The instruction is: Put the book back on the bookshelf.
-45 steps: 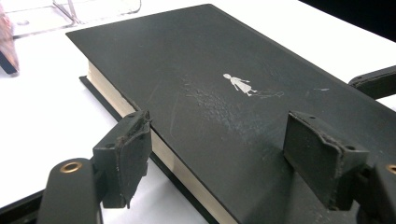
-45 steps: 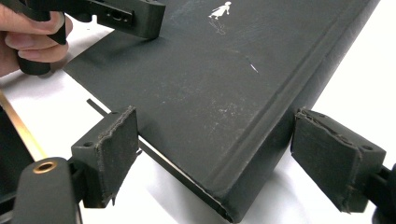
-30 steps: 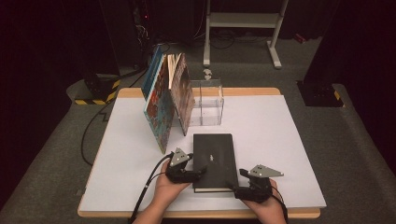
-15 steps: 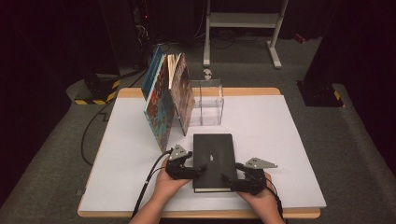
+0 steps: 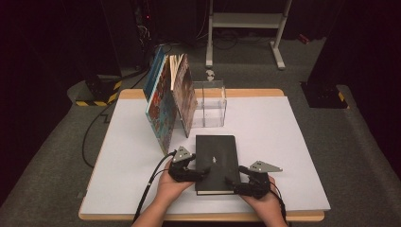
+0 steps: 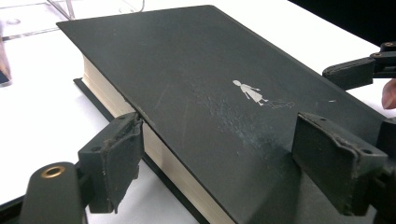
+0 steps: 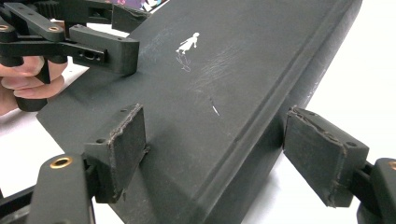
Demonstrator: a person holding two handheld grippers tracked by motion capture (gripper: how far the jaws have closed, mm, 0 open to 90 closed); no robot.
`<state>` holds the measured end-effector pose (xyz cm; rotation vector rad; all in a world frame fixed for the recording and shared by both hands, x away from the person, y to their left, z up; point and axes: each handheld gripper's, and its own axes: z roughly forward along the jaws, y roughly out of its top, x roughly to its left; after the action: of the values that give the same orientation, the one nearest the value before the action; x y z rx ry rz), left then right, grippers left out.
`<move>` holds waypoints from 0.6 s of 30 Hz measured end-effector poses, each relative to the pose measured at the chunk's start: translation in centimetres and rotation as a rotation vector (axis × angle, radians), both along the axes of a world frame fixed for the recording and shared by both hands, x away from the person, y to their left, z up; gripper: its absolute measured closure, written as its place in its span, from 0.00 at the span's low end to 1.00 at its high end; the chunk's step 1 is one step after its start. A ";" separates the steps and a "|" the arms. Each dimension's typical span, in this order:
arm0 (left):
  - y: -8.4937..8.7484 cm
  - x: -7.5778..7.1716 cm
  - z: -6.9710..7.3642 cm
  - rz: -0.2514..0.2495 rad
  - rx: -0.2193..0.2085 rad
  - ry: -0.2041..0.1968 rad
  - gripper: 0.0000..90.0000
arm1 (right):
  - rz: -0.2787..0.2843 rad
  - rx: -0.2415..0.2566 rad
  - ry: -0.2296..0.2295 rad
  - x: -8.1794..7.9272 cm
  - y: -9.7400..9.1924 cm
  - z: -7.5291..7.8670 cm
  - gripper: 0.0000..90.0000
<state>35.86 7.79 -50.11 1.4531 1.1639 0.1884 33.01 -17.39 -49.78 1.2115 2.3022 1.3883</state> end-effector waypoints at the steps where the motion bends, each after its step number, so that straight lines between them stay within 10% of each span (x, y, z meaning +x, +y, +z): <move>1: 0.0 -0.1 0.1 0.000 0.005 -0.002 0.20 | 0.002 0.001 0.000 0.0 0.0 0.0 0.24; 18: 0.5 0.8 2.1 -0.013 -0.066 -0.010 0.42 | 0.039 0.021 -0.006 0.0 -0.6 0.6 0.24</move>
<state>36.66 8.26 -48.06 1.4005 1.1422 0.1464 33.06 -18.00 -49.23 1.1726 2.3247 1.4312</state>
